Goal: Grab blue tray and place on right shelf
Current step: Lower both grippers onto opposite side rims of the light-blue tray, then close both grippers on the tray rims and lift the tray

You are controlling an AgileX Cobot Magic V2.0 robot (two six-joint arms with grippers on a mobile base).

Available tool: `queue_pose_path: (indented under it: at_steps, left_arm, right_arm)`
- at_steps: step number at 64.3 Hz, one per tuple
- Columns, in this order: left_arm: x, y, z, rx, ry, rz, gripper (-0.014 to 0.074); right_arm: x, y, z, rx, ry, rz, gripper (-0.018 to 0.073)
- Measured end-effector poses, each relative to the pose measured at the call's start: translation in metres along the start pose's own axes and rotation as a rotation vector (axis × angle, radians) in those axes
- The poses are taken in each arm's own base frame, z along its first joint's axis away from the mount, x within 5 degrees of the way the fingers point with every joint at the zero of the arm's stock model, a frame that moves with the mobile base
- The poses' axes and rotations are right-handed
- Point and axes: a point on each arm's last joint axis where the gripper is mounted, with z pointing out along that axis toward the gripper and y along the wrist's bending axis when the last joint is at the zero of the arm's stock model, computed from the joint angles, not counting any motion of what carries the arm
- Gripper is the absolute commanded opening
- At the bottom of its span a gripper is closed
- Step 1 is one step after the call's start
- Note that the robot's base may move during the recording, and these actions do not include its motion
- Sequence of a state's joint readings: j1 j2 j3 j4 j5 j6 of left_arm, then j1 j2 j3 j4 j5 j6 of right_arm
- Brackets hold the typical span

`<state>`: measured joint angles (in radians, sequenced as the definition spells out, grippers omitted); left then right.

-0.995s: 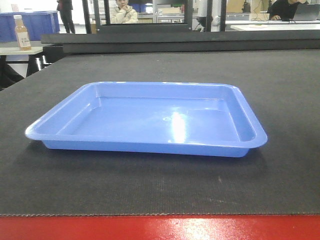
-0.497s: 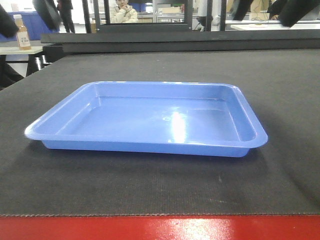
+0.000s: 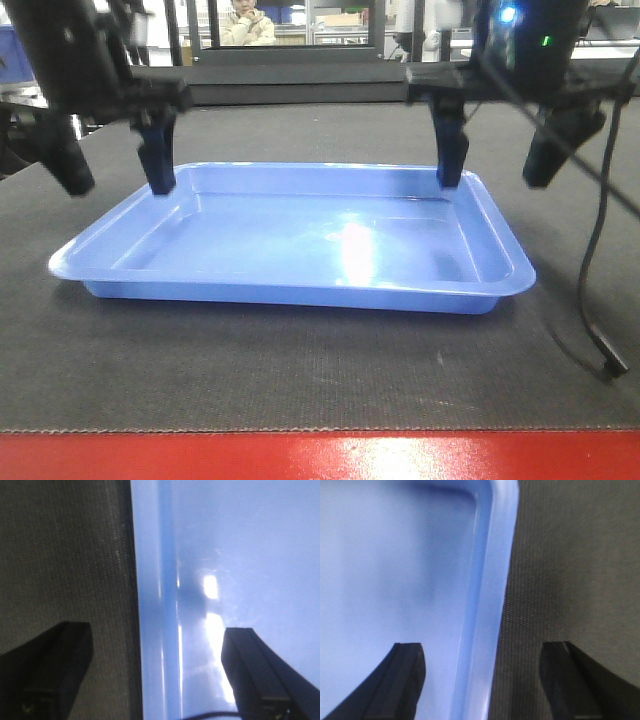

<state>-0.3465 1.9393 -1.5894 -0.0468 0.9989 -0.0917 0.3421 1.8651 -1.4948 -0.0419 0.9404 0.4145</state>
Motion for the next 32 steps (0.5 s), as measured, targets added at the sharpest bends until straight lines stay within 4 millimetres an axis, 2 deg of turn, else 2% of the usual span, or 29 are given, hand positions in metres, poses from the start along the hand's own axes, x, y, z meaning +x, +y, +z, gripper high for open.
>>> queue_pose_path:
  at_steps: [15,19,22,27,31,32]
  left_arm:
    - [-0.001,0.001,0.027,-0.005,0.033,-0.002,0.0434]
    - [-0.001,0.001,0.03,-0.005,0.04,-0.003,0.0433]
    - [-0.001,0.001,0.033,-0.002,0.044,-0.006,0.0428]
    - [-0.001,0.0,0.035,0.003,0.047,-0.01,0.0342]
    - [-0.002,0.0,0.034,0.006,0.045,-0.012,0.0207]
    - [-0.002,0.0,0.034,0.006,0.045,-0.012,0.0134]
  right_arm:
    - [0.002,0.002,0.031,0.006,0.066,0.013,0.0564]
    - [0.003,0.003,0.037,0.002,0.078,0.019,0.0519]
    - [0.003,0.004,0.041,-0.001,0.085,0.023,0.0456]
    - [0.003,0.005,0.041,-0.012,0.081,0.033,0.0244]
    - [0.002,0.005,0.041,-0.01,0.079,0.031,0.0049]
    - [0.002,0.005,0.04,-0.012,0.078,0.037,0.0038]
